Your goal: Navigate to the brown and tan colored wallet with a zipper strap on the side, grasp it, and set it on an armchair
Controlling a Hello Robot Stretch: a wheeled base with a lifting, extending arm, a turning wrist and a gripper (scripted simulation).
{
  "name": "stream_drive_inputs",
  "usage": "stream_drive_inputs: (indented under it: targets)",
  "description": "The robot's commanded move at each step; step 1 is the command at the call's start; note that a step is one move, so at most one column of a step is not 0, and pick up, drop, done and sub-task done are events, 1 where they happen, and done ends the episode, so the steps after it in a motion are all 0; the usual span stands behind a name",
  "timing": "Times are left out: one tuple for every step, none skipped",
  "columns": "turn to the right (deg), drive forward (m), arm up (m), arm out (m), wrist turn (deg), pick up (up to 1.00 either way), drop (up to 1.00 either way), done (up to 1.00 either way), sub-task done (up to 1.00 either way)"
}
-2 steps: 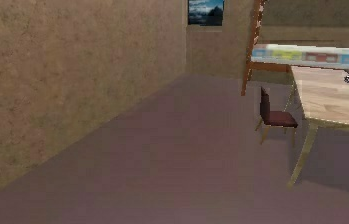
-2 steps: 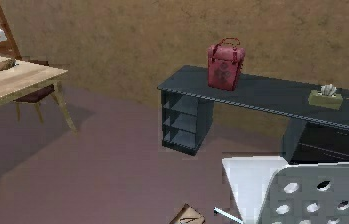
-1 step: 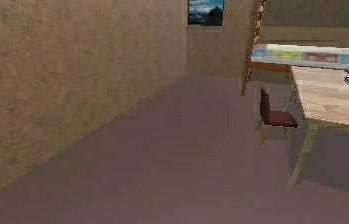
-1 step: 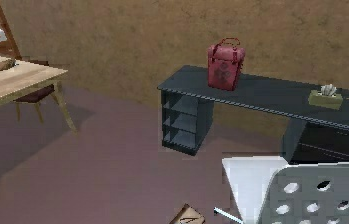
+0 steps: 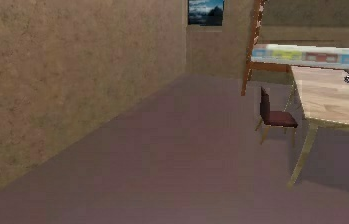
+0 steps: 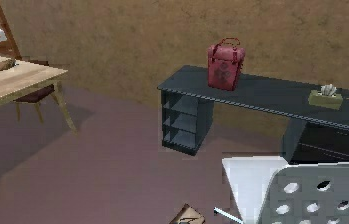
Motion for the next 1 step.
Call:
stream_drive_inputs:
  targets:
    - [0.0, 0.00, 0.00, 0.00, 45.0, 0.00, 0.00, 0.00, 0.00]
